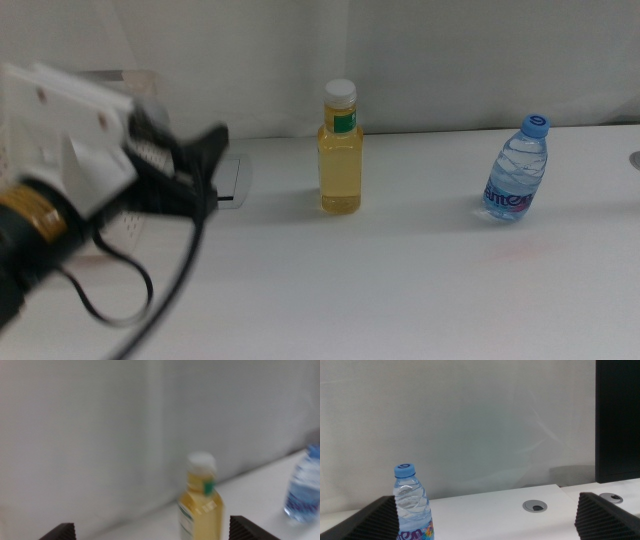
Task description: Use arms to grab the bottles and put them into the dustbin to the left of the table.
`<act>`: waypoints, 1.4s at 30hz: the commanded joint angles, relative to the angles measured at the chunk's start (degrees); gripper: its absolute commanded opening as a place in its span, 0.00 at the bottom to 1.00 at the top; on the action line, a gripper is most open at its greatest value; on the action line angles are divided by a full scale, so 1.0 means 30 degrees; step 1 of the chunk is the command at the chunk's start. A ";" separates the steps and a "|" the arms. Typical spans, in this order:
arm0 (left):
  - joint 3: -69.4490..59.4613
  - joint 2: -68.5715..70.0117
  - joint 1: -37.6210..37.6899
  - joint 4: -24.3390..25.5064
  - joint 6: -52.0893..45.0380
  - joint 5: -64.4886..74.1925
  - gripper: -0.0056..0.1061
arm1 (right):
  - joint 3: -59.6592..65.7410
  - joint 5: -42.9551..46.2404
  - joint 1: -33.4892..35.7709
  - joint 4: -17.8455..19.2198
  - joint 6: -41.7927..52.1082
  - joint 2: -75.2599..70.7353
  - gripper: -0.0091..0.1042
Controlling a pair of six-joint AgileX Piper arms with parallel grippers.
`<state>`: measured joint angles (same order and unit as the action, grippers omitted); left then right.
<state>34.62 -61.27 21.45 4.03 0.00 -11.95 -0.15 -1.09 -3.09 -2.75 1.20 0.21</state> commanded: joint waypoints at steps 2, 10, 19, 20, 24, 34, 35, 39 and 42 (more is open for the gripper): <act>-0.2638 -0.0017 0.0707 -0.0132 0.0229 -0.3437 0.77 | 0.0763 0.0065 -0.0098 0.0071 0.0090 -0.0667 0.91; -0.5030 -0.3366 0.0701 0.0021 0.0368 -0.8842 0.77 | 0.0763 0.0065 -0.0098 0.0031 0.0042 -0.0667 0.91; -0.4745 -1.0411 0.1245 0.0418 0.1603 -1.6129 0.77 | 0.0763 0.0065 -0.0098 0.0031 0.0042 -0.0667 0.91; -0.4373 -1.1773 0.1504 0.0593 0.1828 -1.6835 0.77 | 0.0763 0.0065 -0.0098 0.0031 0.0042 -0.0667 0.91; -0.2799 -1.4239 0.2008 0.0550 0.1868 -1.7228 0.77 | 0.0763 0.0024 -0.0098 0.0031 0.0042 -0.0667 0.91; 0.3342 -1.7687 0.2051 0.0550 0.2717 -1.2196 0.77 | 0.0763 0.0024 -0.0098 -0.0004 0.0083 -0.0667 0.91; 0.3737 -1.7875 0.2051 0.0550 0.2717 -1.2117 0.77 | 0.0763 0.0024 -0.0098 -0.0004 0.0083 -0.0667 0.91; 0.5574 -1.8804 0.2463 0.0502 0.2889 -1.1918 0.77 | 0.0763 0.0024 -0.0098 0.0039 0.0083 -0.0667 0.91; 0.7285 -1.9895 0.3130 0.0320 0.2943 -1.0772 0.77 | 0.0763 0.0062 -0.0098 0.0039 0.0115 -0.0667 0.91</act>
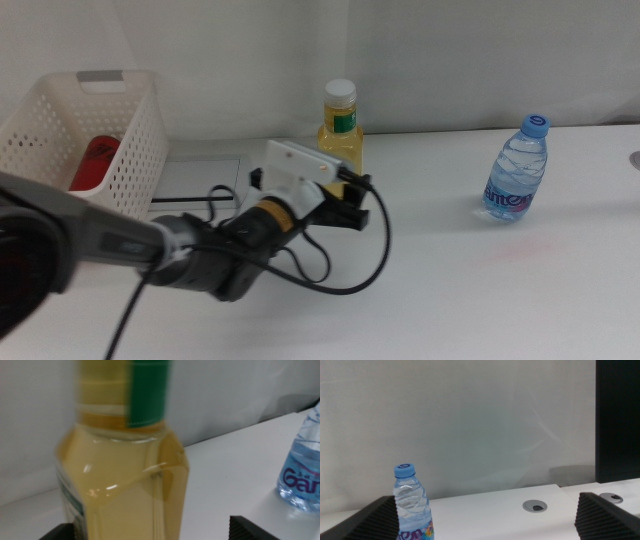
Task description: Use arms to grab the bottles and put them into the dustbin to the left of the table.
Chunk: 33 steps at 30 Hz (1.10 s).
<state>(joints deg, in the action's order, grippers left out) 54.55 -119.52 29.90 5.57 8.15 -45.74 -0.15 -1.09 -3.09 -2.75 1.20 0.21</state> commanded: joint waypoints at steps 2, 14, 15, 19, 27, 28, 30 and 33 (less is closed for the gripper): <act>0.1328 -0.1066 0.0514 -0.0517 0.0226 0.0489 0.77 | 0.0763 0.0062 -0.0098 0.0039 0.0115 -0.0667 0.91; 0.4895 -0.2802 0.0693 -0.2655 -0.0492 0.2841 0.77 | 0.0763 0.0062 -0.0098 0.0157 0.0115 -0.0667 0.91; 0.5200 -0.2882 0.0693 -0.2655 -0.0492 0.3007 0.77 | 0.0763 0.0062 -0.0098 0.0157 0.0115 -0.0667 0.91; 0.6210 -0.3323 0.0693 -0.2655 -0.0538 0.4438 0.76 | 0.0763 0.0062 -0.0098 0.0157 0.0115 -0.0667 0.91; 0.6602 -0.3485 0.0693 -0.3178 -0.0833 0.5322 0.24 | 0.0763 0.0062 -0.0098 0.0157 0.0115 -0.0667 0.91; 0.6602 -0.3448 0.0693 -0.3142 -0.0833 0.5369 0.11 | 0.0763 0.0062 -0.0098 0.0157 0.0115 -0.0667 0.91; 0.6602 -0.3383 0.0693 -0.3142 -0.0925 0.5498 0.03 | 0.0763 0.0062 -0.0098 0.0157 0.0115 -0.0667 0.91; 0.6602 -0.3061 0.0623 -0.3142 -0.1011 0.5663 0.03 | 0.0763 0.0062 -0.0098 0.0157 0.0115 -0.0667 0.91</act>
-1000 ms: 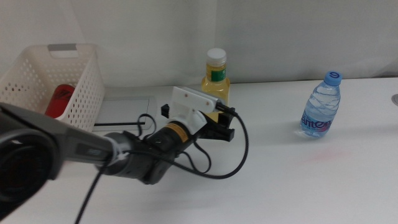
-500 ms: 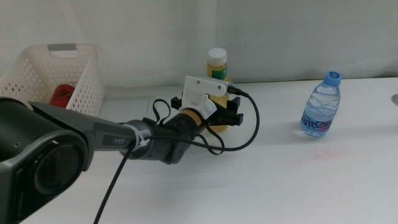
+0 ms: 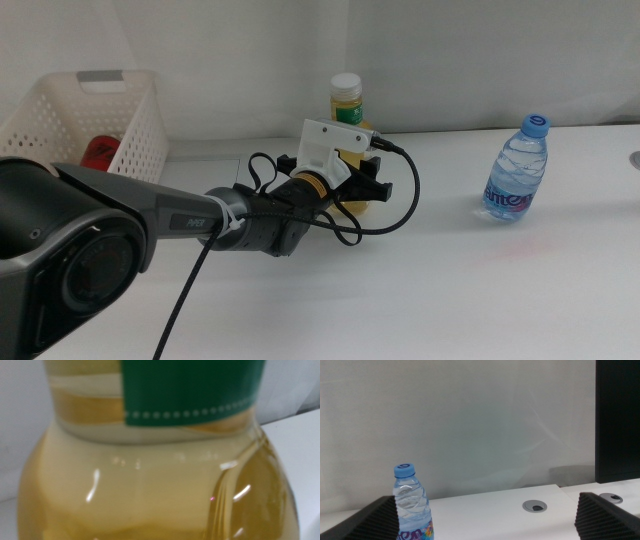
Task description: Use arms to grab the bottles and put them into the dustbin to the left of the table.
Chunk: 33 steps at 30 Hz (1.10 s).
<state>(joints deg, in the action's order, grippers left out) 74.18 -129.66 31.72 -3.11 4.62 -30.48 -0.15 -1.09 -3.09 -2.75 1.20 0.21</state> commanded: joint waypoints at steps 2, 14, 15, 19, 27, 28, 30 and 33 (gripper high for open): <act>0.0060 0.0998 -0.0197 -0.0247 0.0028 0.0880 0.03 | 0.0763 0.0062 -0.0098 0.0157 0.0115 -0.0667 0.91; 0.0060 0.5625 -0.1763 -0.0247 -0.2772 0.3249 0.03 | 0.0763 0.0062 -0.0098 0.0157 0.0115 -0.0667 0.91; 0.0060 0.6078 -0.1944 -0.0247 -0.2853 0.3493 0.03 | 0.0763 0.0062 -0.0098 0.0157 0.0115 -0.0667 0.91; 0.0060 0.8178 -0.3341 -0.0247 -0.3380 0.5410 0.03 | 0.0763 0.0062 -0.0098 0.0157 0.0115 -0.0667 0.91; 0.0060 1.1464 -0.7026 -0.0247 -0.4107 0.9435 0.03 | 0.0763 0.0062 -0.0098 0.0157 0.0115 -0.0667 0.91; 0.0060 1.1744 -0.7519 -0.0247 -0.4166 0.9976 0.03 | 0.0763 0.0062 -0.0098 0.0157 0.0115 -0.0667 0.91; 0.0060 1.2378 -0.8532 -0.0247 -0.4166 1.1417 0.03 | 0.0763 0.0062 -0.0098 0.0157 0.0115 -0.0667 0.91; 0.0060 1.3038 -0.9863 -0.0108 -0.4166 1.3617 0.03 | 0.0763 0.0022 -0.0098 0.0157 0.0115 -0.0667 0.91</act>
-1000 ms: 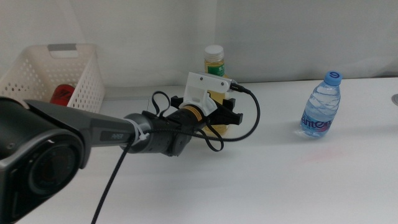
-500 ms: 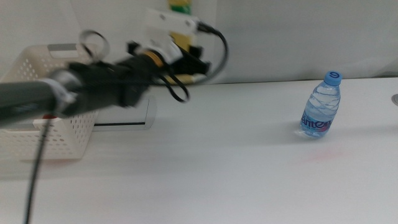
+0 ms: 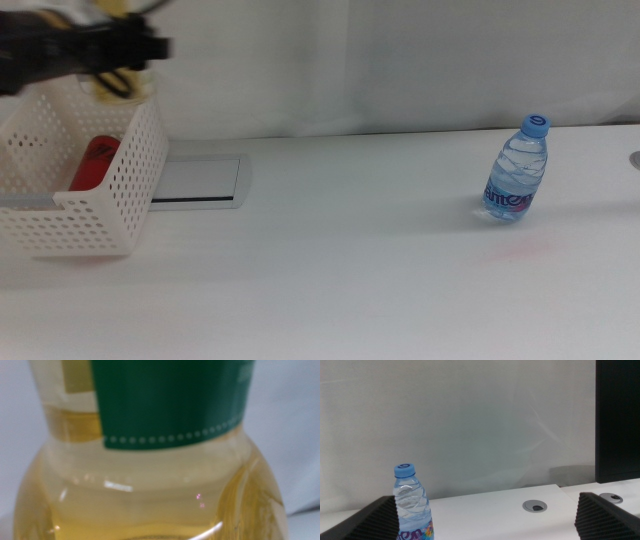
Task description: Use arms to grab the bottles and put them into the dustbin to the left of the table.
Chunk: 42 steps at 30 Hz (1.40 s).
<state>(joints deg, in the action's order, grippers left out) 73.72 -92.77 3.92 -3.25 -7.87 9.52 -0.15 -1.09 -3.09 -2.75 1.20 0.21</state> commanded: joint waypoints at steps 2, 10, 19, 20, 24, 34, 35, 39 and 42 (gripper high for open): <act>0.0212 0.0915 -0.1397 -0.0059 -0.0004 0.1593 0.03 | 0.0763 0.0022 -0.0098 0.0106 0.0115 -0.0667 0.91; 0.0212 0.0197 -0.3636 -0.0059 0.0132 0.3468 0.03 | 0.0763 0.0022 -0.0098 0.0058 0.0115 -0.0667 0.91; 0.0212 -0.2468 -0.4180 -0.0026 0.0132 0.3110 0.03 | 0.0763 0.0022 -0.0098 0.0058 0.0115 -0.0667 0.91; 0.0212 -0.2767 -0.4180 -0.0026 0.0132 0.2937 0.03 | 0.0763 0.0069 -0.0098 0.0058 0.0115 -0.0667 0.91; 0.0212 -0.3561 -0.4180 -0.0015 -0.0103 0.2495 0.03 | 0.0763 0.0067 -0.0098 0.0058 0.0115 -0.0667 0.91; 0.0212 -0.4668 -0.4180 -0.0021 -0.0232 0.2381 0.03 | 0.0763 0.0067 -0.0098 0.0058 0.0115 -0.0667 0.91; 0.0212 -0.4668 -0.4180 -0.0021 -0.0232 0.2177 0.03 | 0.0763 0.0067 -0.0098 0.0058 0.0115 -0.0667 0.91; 0.0212 -0.4668 -0.4180 -0.0021 -0.0232 0.2025 0.07 | 0.0763 0.0067 -0.0098 0.0058 0.0115 -0.0667 0.91; 0.0212 -0.4668 -0.4180 -0.0021 -0.0160 0.1616 0.67 | 0.0763 -0.0017 -0.0098 0.0058 0.0115 -0.0667 0.91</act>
<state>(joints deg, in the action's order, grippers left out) 73.82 -107.15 -8.57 -2.90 -8.82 17.79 -0.15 -1.09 -3.09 -2.75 1.20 0.21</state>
